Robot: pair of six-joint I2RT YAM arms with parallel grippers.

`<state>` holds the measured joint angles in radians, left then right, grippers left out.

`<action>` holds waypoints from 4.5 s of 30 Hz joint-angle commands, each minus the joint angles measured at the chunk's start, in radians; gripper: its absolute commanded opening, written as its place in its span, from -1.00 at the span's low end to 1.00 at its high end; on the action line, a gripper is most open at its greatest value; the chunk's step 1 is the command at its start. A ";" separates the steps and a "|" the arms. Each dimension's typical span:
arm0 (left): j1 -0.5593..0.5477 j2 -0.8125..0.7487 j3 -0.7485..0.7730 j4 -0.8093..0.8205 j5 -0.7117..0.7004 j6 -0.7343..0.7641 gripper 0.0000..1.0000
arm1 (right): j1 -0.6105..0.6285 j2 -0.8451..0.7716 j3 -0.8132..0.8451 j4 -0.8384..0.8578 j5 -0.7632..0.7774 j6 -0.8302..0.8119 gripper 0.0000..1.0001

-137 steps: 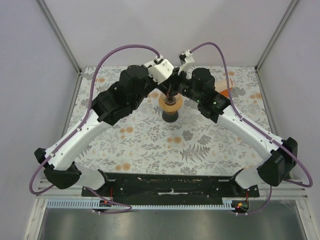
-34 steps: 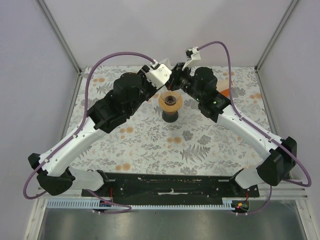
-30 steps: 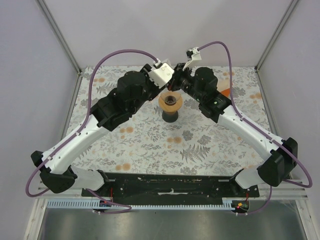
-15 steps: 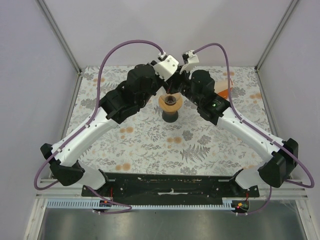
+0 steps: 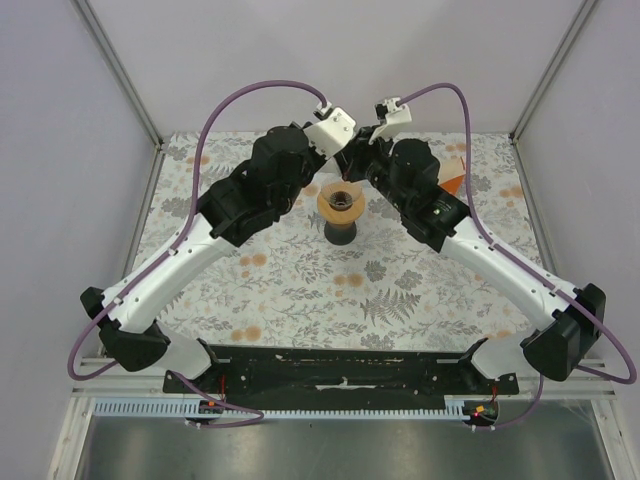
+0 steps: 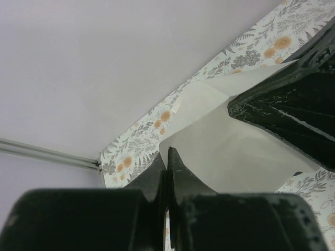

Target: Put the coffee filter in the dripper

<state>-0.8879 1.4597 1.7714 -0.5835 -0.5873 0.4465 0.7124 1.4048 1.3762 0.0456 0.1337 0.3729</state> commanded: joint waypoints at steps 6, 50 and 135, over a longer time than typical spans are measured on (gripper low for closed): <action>0.000 -0.033 0.053 0.008 0.092 -0.011 -0.96 | -0.010 0.013 0.046 0.125 -0.097 -0.040 -0.48; 0.349 -0.102 0.060 -0.358 0.632 -0.410 0.65 | -0.195 0.483 0.916 -1.267 -0.364 -0.345 -1.00; 0.527 0.106 -0.253 0.065 1.043 -0.888 0.07 | -0.094 0.708 0.693 -0.986 -0.223 -0.555 -1.00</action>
<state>-0.3183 1.5463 1.4883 -0.6228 0.3721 -0.3313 0.6113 2.1311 2.0724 -0.9730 -0.0746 -0.1944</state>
